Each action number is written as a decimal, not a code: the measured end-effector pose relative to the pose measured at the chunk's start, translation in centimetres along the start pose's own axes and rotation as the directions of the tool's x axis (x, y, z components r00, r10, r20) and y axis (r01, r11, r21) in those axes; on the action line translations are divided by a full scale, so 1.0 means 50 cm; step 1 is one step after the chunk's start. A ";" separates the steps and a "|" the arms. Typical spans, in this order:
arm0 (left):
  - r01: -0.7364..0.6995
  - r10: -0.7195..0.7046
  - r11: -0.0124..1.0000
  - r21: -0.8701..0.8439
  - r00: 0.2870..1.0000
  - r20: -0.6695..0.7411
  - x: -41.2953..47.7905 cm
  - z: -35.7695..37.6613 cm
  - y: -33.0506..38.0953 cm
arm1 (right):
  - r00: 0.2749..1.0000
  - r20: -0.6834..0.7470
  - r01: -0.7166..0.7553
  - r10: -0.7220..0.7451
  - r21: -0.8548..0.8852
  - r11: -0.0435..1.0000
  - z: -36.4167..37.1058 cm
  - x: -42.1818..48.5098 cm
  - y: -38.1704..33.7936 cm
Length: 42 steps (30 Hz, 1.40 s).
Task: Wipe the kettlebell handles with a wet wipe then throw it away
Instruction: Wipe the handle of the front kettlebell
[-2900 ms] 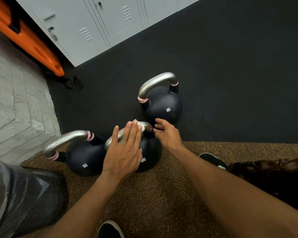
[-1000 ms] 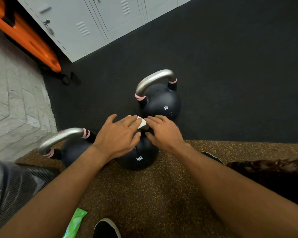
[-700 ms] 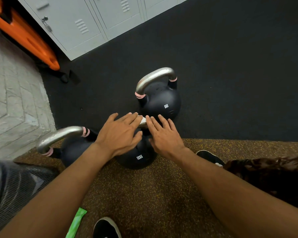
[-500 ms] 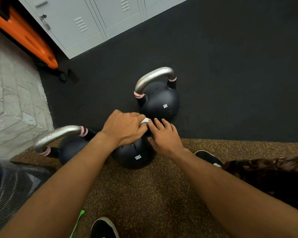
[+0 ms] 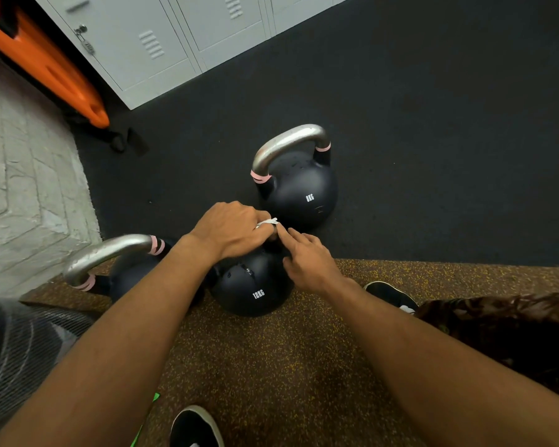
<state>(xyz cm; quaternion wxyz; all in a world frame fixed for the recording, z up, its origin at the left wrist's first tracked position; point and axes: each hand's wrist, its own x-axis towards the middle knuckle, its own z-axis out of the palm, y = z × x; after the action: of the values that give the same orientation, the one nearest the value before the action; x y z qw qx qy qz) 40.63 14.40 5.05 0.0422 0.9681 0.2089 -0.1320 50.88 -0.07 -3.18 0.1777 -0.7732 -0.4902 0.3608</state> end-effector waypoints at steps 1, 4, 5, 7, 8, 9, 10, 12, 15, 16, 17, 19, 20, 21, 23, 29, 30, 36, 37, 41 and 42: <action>-0.011 0.011 1.000 -0.007 1.000 0.001 -0.002 -0.002 -0.001 | 1.000 0.005 -0.003 0.003 0.003 1.000 -0.001 -0.001 0.000; -0.044 0.045 0.998 -0.035 0.999 0.002 -0.011 -0.014 -0.004 | 1.000 0.015 -0.010 0.010 0.018 1.000 -0.004 -0.003 -0.002; -0.051 0.052 0.998 -0.042 0.999 0.006 -0.013 -0.015 -0.006 | 1.000 0.017 -0.010 0.010 0.027 1.000 -0.003 -0.003 -0.003; -0.057 0.058 0.997 -0.044 0.998 0.015 -0.007 -0.011 -0.011 | 1.000 0.015 -0.009 0.009 0.041 0.999 -0.004 -0.003 -0.003; -0.057 0.057 0.998 -0.029 0.998 0.017 0.000 -0.005 -0.011 | 1.000 0.010 -0.007 0.007 0.041 0.999 -0.004 -0.002 -0.001; -0.057 0.057 0.998 -0.001 0.998 0.013 0.009 0.001 -0.008 | 1.000 0.007 -0.004 0.004 0.037 0.999 -0.004 -0.001 0.000; -0.057 0.057 0.998 0.036 0.998 0.003 0.018 0.008 -0.003 | 1.000 0.008 0.000 0.000 0.030 1.000 -0.004 0.000 0.001; -0.066 0.070 0.987 0.146 0.997 -0.022 0.033 0.020 0.015 | 1.000 0.008 0.012 -0.012 0.000 1.000 -0.003 0.002 0.004; -0.063 0.083 0.958 0.279 0.995 -0.062 0.019 0.020 0.038 | 1.000 0.007 0.024 -0.024 -0.029 0.999 -0.003 0.003 0.007; -0.064 0.091 0.952 0.300 0.993 -0.076 0.006 0.016 0.043 | 1.000 0.008 0.023 -0.023 -0.028 0.999 -0.003 0.003 0.008; -0.065 0.100 0.945 0.320 0.991 -0.094 -0.008 0.011 0.047 | 1.000 0.008 0.023 -0.023 -0.022 0.999 -0.002 0.003 0.009; -0.066 0.118 0.930 0.361 0.986 -0.122 -0.028 0.002 0.052 | 1.000 0.007 0.018 -0.018 -0.013 1.000 0.000 0.003 0.009; -0.072 0.125 0.923 0.378 0.985 -0.119 -0.034 0.001 0.054 | 1.000 0.007 0.015 -0.015 -0.009 1.000 -0.001 0.002 0.009; -0.078 0.130 0.916 0.393 0.986 -0.106 -0.039 0.000 0.056 | 1.000 0.007 0.011 -0.011 -0.006 1.000 -0.002 0.003 0.009; -0.073 0.116 0.907 0.415 0.990 -0.078 -0.040 0.002 0.058 | 1.000 0.016 -0.003 0.003 0.011 1.000 -0.005 0.003 0.007; -0.039 0.056 0.906 0.421 0.998 -0.029 -0.016 -0.009 0.076 | 1.000 0.003 -0.002 0.001 0.142 0.990 -0.005 0.002 0.004; -0.048 0.070 0.905 0.423 0.997 -0.036 -0.021 -0.010 0.076 | 1.000 0.002 0.001 -0.002 0.146 0.989 -0.007 0.002 0.003; -0.120 0.149 0.863 0.491 0.989 -0.019 -0.055 0.015 0.076 | 1.000 -0.001 0.014 -0.014 0.168 0.986 -0.006 0.000 -0.003; -0.112 0.135 0.851 0.514 0.991 -0.008 -0.061 0.020 0.078 | 1.000 0.002 0.017 -0.018 0.169 0.986 -0.007 -0.001 -0.003; -0.087 0.084 0.846 0.525 0.996 0.031 -0.069 0.031 0.081 | 0.999 -0.017 0.043 -0.040 0.183 0.982 -0.005 0.004 0.006; -0.080 0.080 0.853 0.516 0.997 0.023 -0.062 0.027 0.083 | 0.999 -0.023 0.050 -0.046 0.192 0.980 -0.005 0.005 0.009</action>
<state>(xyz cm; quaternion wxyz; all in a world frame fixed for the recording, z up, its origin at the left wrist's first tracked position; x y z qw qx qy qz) 39.32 9.22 4.70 -0.2131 0.9518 0.1255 -0.1817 51.43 -0.01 -3.38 0.2649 -0.7438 -0.4697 0.3950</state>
